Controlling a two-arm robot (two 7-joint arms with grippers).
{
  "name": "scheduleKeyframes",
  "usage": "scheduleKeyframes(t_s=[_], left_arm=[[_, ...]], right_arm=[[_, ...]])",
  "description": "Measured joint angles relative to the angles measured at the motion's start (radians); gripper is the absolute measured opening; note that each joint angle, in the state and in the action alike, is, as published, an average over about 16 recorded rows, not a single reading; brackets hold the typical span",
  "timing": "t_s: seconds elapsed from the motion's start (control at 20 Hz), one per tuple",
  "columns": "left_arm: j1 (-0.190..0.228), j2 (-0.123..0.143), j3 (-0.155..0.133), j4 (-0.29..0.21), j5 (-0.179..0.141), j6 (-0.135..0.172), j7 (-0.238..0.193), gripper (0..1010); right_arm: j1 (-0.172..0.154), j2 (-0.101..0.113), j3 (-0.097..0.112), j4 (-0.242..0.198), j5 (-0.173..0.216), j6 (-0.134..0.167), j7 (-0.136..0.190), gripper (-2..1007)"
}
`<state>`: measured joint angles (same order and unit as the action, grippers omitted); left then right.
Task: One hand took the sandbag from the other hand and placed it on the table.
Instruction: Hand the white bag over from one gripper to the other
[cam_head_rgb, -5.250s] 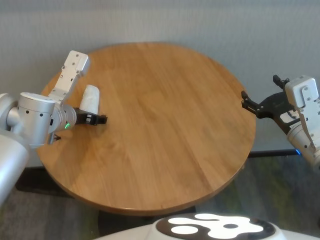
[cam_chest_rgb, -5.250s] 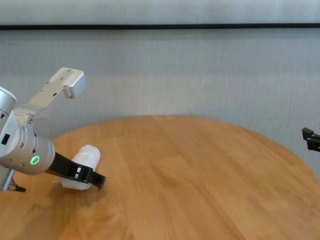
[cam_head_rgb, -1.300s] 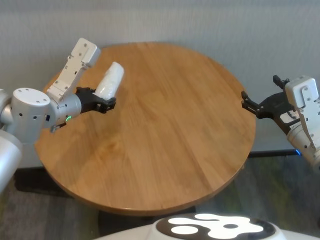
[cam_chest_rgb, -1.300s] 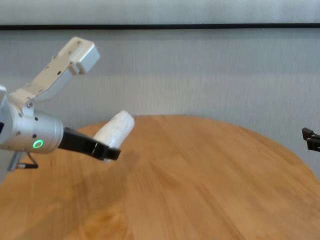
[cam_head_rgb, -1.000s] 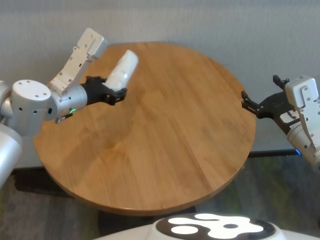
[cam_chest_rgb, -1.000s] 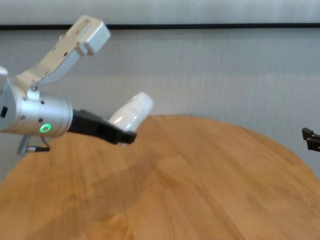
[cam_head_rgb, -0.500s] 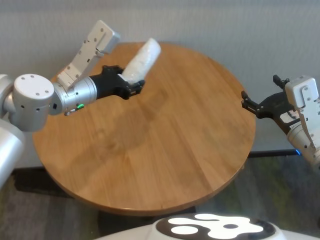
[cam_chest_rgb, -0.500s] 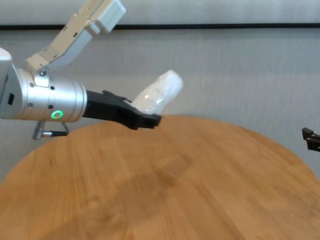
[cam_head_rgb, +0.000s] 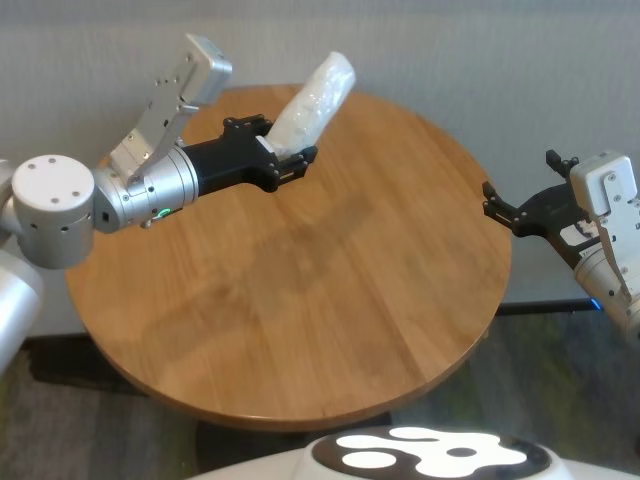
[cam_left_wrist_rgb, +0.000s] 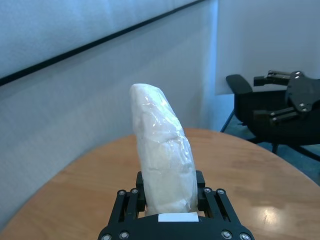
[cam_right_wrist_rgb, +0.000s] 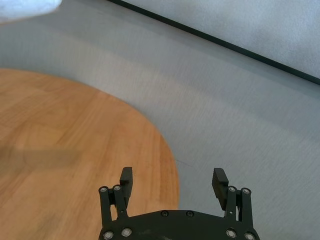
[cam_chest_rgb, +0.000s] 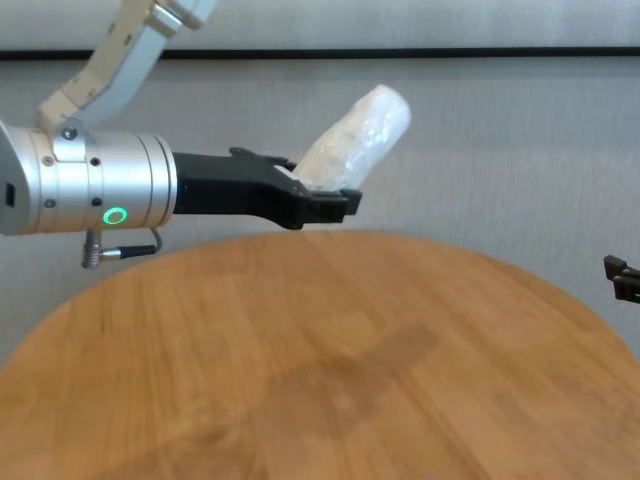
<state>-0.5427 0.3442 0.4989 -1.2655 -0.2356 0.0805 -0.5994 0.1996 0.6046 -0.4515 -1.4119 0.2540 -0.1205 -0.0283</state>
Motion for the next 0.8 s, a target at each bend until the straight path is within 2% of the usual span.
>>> scheduleKeyframes(t_s=[0.25, 0.4, 0.6, 0.8], left_arm=[[0.003, 0.010, 0.006, -0.003, -0.041, -0.070, -0.054, 579], [0.003, 0.018, 0.013, -0.006, -0.059, -0.101, -0.083, 579], [0.001, 0.030, 0.025, -0.012, -0.075, -0.127, -0.111, 580], [-0.001, 0.043, 0.039, -0.023, -0.084, -0.140, -0.128, 580]], right_arm=[[0.000, 0.000, 0.000, 0.000, 0.000, 0.000, 0.000, 1002], [0.000, 0.000, 0.000, 0.000, 0.000, 0.000, 0.000, 1002], [0.000, 0.000, 0.000, 0.000, 0.000, 0.000, 0.000, 1002], [0.000, 0.000, 0.000, 0.000, 0.000, 0.000, 0.000, 1002]])
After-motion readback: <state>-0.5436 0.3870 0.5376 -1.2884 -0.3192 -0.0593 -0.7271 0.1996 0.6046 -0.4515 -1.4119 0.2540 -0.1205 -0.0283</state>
